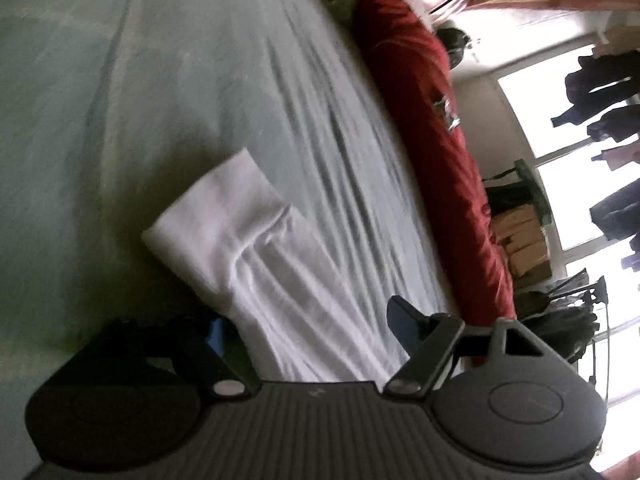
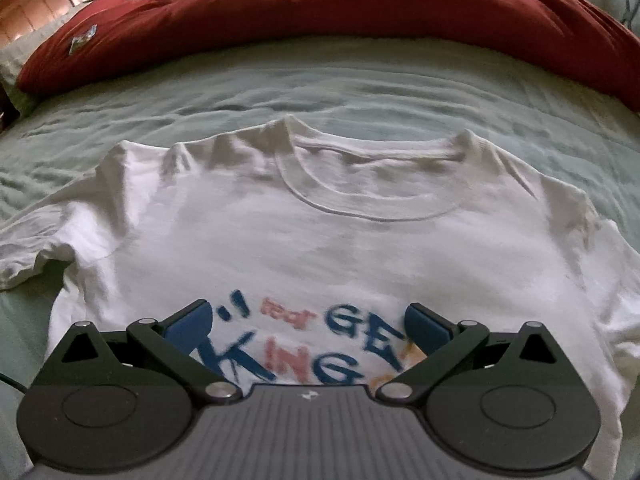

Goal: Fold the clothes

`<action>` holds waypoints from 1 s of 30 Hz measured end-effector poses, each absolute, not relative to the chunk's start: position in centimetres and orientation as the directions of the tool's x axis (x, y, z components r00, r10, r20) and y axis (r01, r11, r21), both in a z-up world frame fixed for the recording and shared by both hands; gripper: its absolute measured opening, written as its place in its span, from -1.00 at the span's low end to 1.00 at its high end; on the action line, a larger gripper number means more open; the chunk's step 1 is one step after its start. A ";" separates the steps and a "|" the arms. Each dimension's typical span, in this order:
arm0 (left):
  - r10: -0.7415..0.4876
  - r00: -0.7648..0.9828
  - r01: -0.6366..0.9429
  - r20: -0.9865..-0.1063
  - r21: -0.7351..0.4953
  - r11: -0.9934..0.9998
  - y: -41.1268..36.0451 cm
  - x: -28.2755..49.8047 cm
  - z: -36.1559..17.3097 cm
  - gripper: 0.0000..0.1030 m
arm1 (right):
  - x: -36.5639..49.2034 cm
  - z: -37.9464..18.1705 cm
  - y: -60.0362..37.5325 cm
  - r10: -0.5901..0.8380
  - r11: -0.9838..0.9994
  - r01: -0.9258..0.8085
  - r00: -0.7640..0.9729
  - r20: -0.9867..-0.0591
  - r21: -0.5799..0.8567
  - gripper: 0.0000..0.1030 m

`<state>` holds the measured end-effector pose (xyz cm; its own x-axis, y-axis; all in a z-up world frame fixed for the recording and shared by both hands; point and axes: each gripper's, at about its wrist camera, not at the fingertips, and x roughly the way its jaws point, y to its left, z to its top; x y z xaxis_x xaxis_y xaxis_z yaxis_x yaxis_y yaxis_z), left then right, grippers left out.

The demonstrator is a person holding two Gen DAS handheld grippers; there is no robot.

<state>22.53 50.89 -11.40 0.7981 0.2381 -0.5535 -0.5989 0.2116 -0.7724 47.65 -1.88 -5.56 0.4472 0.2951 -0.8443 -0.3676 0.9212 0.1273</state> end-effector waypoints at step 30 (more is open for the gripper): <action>0.427 0.457 -0.849 -0.780 -0.240 0.470 50.6 24.0 -2.7 -0.15 | 47.5 -3.8 0.9 0.394 0.848 -0.514 0.455 -0.799 0.126 1.00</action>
